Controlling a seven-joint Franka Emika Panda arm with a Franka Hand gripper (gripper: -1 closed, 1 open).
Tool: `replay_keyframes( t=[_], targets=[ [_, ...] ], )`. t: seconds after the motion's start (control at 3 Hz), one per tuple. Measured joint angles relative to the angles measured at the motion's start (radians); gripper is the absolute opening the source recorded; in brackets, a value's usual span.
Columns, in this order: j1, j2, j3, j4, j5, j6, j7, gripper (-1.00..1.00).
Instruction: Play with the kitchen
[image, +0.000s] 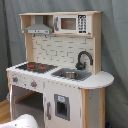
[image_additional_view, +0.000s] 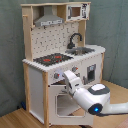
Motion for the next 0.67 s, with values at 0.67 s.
replay_keyframes(
  t=[0.67],
  targets=[
    [0.037,0.034,-0.040,-0.013,0.001,-0.045,-0.191,1.00]
  ],
)
